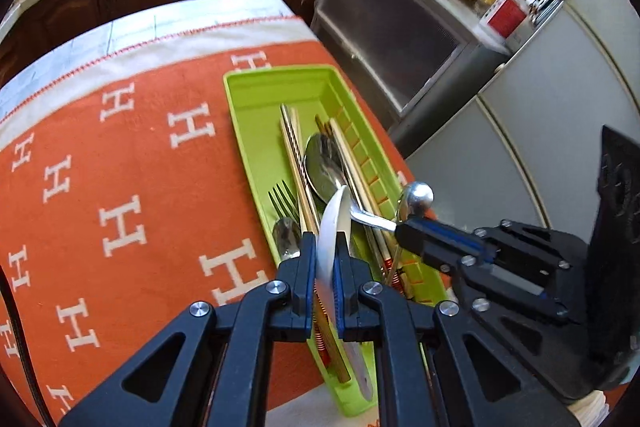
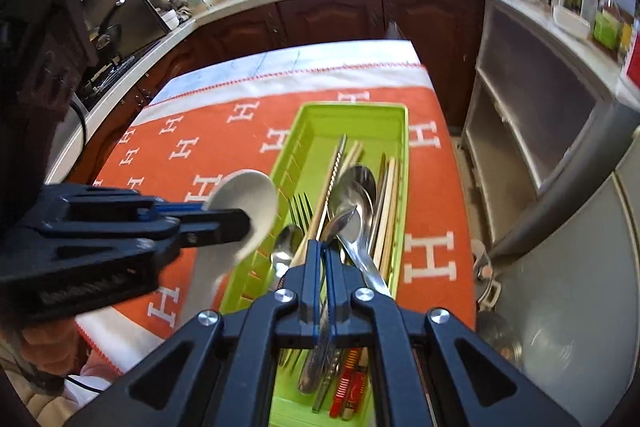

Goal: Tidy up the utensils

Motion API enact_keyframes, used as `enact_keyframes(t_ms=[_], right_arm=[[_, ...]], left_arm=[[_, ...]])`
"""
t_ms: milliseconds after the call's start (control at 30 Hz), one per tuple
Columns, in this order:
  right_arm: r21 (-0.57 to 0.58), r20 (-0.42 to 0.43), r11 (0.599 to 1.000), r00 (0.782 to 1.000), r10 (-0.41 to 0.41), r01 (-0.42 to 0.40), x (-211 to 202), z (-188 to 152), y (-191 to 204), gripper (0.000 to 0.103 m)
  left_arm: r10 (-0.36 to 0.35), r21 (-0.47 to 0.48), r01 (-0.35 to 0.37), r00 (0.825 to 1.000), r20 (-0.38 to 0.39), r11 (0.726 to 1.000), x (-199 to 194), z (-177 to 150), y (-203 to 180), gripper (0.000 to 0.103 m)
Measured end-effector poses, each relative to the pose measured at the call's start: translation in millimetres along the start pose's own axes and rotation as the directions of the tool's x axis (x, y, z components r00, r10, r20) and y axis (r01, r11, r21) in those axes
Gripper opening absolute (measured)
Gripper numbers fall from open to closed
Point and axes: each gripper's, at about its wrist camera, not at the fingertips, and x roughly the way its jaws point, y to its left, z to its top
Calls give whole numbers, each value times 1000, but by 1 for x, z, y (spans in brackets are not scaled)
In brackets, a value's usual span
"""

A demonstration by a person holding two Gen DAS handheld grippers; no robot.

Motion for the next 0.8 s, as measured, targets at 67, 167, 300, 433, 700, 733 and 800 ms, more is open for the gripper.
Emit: enact_keyframes(t_ms=[67,167,300,433,700,733,800], right_arm=[[22,-1,1000,1000,9,-9,0,0,-4,3],[59,4,998,999,35,-35,-2,0,-10,4],[114,10,990,997,80,-81,-2,1,-15,9],[131,10,987,996,90,-90,-2,0,-10,9],[147,1,985,996,86,-85,-4,-2,2,9],[151,0,985,996,84,-83,-4,-3,3,9],[160,-5,984,997,82,-80,-4,-4,4,9]], left_arm=[[6,-4,-6,1000,-11,1000,4,-2,0,14],[3,-16,-3,1000,1,1000,2,-4,1,30],[42,-6,-42,998,41,999,-12,-6,2,48],[76,2,-77,994,81,997,-28,-9,5,59],[152,29,-158,976,157,987,-62,-23,8,87],[157,31,-164,974,165,986,-65,-26,9,88],[170,34,-179,970,175,983,-71,-30,8,92]])
